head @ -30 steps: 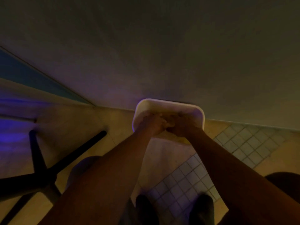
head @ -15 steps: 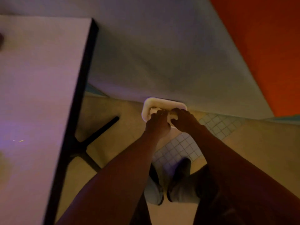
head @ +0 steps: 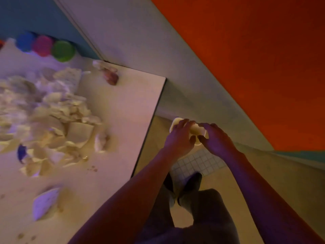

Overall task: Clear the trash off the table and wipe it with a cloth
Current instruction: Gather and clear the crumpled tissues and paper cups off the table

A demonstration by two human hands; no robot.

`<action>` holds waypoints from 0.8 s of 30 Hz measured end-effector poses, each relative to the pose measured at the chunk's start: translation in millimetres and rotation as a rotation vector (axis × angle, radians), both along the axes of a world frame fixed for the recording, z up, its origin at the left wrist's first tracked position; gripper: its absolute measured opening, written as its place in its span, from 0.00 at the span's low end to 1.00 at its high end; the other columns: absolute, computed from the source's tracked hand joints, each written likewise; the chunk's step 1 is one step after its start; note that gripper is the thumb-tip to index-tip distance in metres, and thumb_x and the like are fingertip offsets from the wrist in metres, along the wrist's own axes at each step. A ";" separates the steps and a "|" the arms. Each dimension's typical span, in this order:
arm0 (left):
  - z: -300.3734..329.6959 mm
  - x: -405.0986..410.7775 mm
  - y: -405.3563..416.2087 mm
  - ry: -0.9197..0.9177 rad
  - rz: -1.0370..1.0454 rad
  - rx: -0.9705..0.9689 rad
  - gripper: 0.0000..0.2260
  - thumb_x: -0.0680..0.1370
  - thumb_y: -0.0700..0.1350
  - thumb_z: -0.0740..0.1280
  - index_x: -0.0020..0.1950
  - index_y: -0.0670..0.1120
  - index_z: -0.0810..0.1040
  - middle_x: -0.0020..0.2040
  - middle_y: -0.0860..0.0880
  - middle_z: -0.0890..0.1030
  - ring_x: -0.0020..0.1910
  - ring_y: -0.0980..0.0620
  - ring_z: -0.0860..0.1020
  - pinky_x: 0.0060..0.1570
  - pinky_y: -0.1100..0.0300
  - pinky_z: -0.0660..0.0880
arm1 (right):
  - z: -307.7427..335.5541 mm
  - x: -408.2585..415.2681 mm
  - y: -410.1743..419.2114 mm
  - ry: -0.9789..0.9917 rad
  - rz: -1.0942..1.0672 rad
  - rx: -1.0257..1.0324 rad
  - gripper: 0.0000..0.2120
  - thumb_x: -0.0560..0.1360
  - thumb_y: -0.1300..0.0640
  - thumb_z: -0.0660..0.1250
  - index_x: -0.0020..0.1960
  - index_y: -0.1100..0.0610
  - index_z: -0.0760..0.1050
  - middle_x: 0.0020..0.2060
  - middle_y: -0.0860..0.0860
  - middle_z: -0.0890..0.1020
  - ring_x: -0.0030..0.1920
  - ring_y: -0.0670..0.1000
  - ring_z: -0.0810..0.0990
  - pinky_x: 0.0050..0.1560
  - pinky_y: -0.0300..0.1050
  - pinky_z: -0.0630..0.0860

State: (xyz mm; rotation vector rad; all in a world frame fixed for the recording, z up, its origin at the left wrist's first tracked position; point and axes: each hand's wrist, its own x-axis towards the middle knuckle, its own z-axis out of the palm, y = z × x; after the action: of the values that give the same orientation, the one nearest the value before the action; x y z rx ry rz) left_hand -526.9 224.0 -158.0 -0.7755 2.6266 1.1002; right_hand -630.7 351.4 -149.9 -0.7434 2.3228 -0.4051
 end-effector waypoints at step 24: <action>121.4 210.2 -122.4 -0.071 0.494 -0.211 0.24 0.79 0.51 0.66 0.75 0.56 0.65 0.76 0.50 0.61 0.70 0.42 0.67 0.56 0.45 0.77 | 142.0 124.3 -174.6 -0.056 0.332 -0.276 0.21 0.78 0.49 0.66 0.70 0.43 0.69 0.64 0.48 0.74 0.60 0.52 0.77 0.59 0.54 0.77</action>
State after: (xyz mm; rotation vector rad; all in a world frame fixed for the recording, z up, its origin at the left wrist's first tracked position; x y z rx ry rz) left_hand -316.7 101.6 -36.7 -1.5374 2.5848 0.8752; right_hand -506.4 176.8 -7.8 -1.2127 2.0627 -0.5920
